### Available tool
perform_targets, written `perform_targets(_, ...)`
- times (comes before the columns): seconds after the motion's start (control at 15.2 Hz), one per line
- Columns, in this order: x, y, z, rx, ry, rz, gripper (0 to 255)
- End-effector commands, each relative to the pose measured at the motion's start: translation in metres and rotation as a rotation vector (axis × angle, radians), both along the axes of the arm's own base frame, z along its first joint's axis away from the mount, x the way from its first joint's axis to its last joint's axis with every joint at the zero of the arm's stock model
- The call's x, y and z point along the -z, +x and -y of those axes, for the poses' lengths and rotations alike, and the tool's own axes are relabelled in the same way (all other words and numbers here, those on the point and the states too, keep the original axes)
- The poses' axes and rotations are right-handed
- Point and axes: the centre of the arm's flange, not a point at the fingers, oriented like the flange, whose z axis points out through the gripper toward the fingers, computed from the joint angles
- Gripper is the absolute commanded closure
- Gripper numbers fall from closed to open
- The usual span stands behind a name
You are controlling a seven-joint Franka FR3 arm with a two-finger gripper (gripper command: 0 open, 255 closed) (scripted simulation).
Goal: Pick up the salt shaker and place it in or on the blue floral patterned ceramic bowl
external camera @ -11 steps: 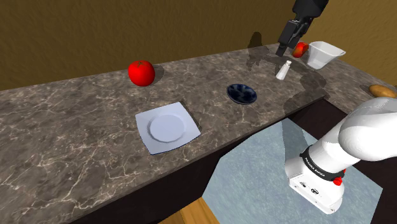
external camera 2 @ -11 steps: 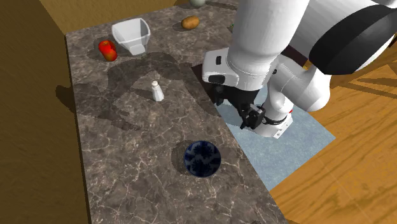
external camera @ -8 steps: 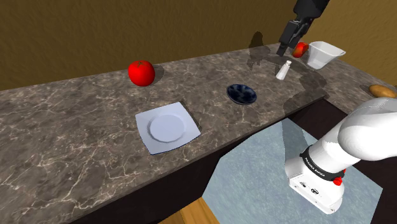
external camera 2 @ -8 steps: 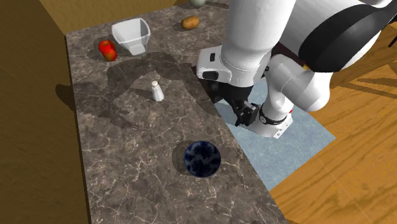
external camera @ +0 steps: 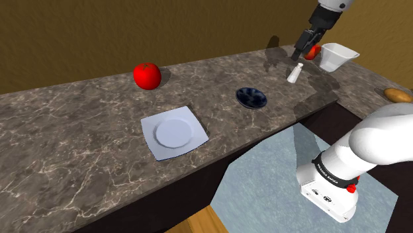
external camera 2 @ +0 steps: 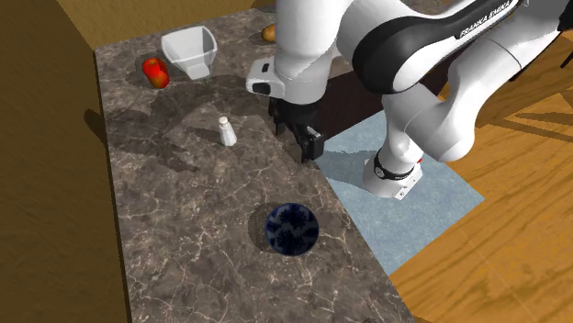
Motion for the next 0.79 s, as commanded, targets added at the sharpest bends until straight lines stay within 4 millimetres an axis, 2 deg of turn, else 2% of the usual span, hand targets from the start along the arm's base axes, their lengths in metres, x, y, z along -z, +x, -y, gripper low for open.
perform_targets(0.0,0.012,0.001,0.027,0.011,0.009,0.017,0)
perform_targets(0.73,0.074,0.012,0.164,0.073,0.064,0.097,0)
